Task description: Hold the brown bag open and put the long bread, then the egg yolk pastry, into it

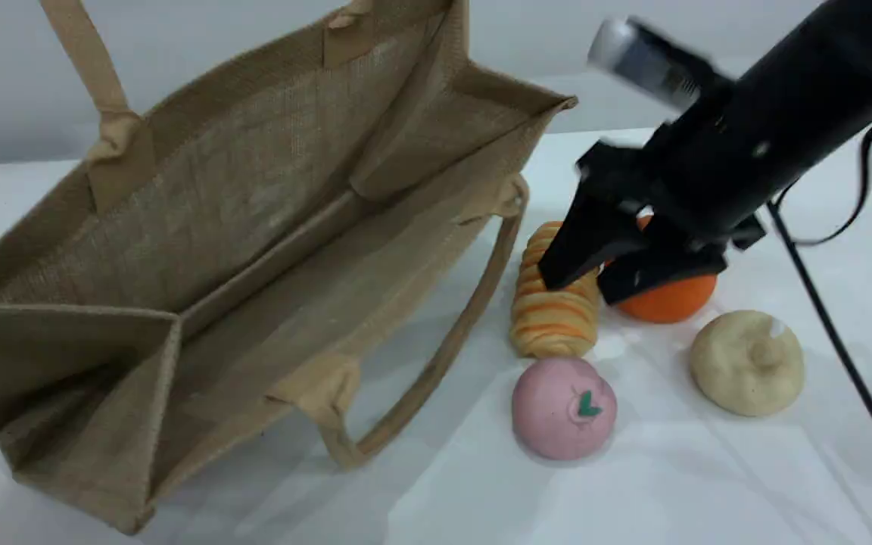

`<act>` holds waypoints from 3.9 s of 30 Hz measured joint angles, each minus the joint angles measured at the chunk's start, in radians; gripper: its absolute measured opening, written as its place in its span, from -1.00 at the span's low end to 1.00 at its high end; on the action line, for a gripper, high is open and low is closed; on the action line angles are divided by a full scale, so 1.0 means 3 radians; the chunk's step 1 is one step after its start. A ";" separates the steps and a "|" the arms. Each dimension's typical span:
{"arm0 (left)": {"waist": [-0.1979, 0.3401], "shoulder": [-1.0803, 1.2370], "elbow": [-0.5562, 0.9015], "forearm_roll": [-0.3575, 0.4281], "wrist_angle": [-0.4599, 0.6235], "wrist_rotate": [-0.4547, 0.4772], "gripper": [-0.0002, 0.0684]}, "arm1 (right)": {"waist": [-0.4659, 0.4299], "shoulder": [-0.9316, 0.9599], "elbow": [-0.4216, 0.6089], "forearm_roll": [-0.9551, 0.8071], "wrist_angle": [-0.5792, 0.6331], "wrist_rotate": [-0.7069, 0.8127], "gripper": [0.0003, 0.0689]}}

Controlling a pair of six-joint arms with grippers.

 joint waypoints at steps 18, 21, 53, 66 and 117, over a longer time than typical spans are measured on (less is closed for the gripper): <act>0.0000 0.0000 0.0000 -0.0198 0.0003 0.0045 -0.73 | 0.0047 0.0660 -0.0268 0.1424 -0.0632 -0.1033 0.23; 0.0000 0.0000 0.0000 -0.0198 0.0003 0.0043 -0.73 | 0.0047 0.0764 -0.0282 0.1465 -0.0654 -0.1038 0.23; 0.0000 0.0000 0.0000 -0.0201 0.0003 0.0051 -0.73 | 0.0037 0.0141 -0.0267 0.1301 -0.1217 -0.1053 -0.83; 0.0000 0.0000 0.0000 -0.0201 0.0003 0.0051 -0.73 | -0.0490 -0.0490 -0.0265 0.0933 -0.0870 -0.0821 -0.84; -0.0003 0.0011 0.0000 -0.0464 0.0000 0.0122 -0.73 | 0.1024 0.0026 -0.0530 0.1394 -0.0403 -0.0565 -0.70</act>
